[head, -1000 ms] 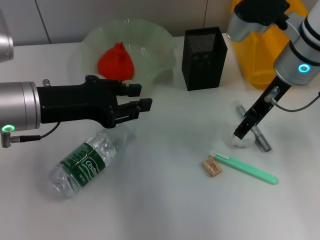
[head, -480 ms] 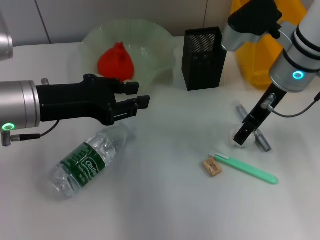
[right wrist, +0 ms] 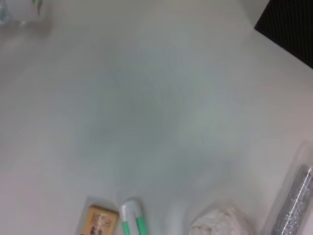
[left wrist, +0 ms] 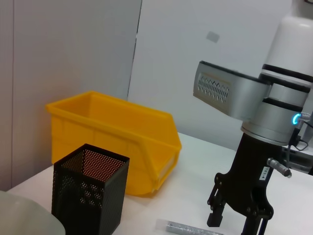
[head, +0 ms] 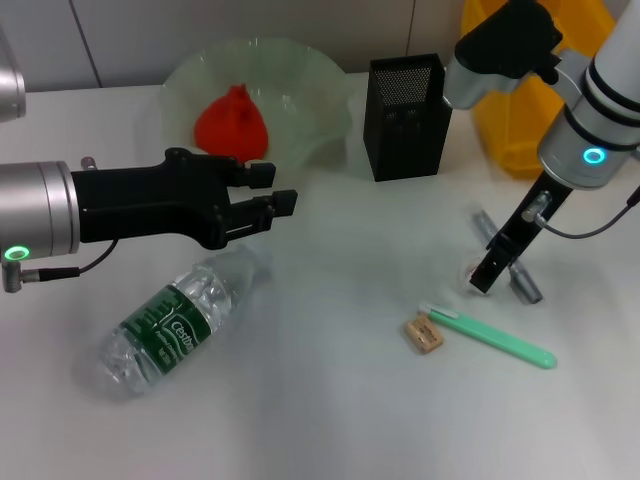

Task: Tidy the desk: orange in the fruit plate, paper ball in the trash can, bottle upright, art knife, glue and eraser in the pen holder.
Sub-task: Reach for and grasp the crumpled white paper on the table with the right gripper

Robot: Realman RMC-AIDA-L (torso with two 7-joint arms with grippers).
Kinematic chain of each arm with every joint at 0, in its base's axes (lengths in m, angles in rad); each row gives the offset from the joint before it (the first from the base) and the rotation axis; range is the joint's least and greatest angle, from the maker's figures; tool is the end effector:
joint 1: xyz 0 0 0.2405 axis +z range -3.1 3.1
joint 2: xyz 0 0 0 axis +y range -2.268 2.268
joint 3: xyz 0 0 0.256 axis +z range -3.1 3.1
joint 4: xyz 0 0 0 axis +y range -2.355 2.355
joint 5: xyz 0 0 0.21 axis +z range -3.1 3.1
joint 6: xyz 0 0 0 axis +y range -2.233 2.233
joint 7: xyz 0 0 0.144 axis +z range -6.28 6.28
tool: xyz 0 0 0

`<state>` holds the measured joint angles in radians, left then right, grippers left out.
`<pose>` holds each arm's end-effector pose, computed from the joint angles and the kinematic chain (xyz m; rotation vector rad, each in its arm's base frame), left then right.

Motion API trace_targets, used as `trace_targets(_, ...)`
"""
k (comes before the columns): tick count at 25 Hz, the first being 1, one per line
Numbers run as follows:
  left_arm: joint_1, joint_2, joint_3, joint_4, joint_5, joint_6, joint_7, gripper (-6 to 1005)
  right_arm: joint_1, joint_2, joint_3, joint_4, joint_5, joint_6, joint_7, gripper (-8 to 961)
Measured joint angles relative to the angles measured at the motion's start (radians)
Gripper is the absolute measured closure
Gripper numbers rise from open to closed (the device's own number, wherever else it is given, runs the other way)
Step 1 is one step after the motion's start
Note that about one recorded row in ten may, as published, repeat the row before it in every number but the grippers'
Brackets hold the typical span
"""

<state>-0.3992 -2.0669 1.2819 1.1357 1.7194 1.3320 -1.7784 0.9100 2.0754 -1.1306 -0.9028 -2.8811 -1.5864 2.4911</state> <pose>-0.1799 0.3398 -0.0026 -2.7856 -0.5217 -0.6205 0.1977 0.3935 0.0010 -2.5067 1.0514 -0.8124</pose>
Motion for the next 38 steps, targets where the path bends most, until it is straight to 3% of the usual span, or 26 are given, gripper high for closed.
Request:
trace_targets(9, 0.008, -0.001, 0.000, -0.002, 0.000, -0.001, 0.001, 589, 0.005, 0.000, -0.014, 0.033, -0.005, 0.020, -0.004, 207)
trace_targets(14, 0.009, -0.001, 0.001, -0.002, 0.000, -0.002, 0.001, 589, 0.005, 0.000, -0.022, 0.035, -0.005, 0.028, -0.005, 339)
trace_targets(38, 0.010, 0.001, 0.000, -0.016, 0.000, -0.002, 0.001, 589, 0.004, 0.000, -0.027, 0.067, -0.012, 0.059, -0.012, 556)
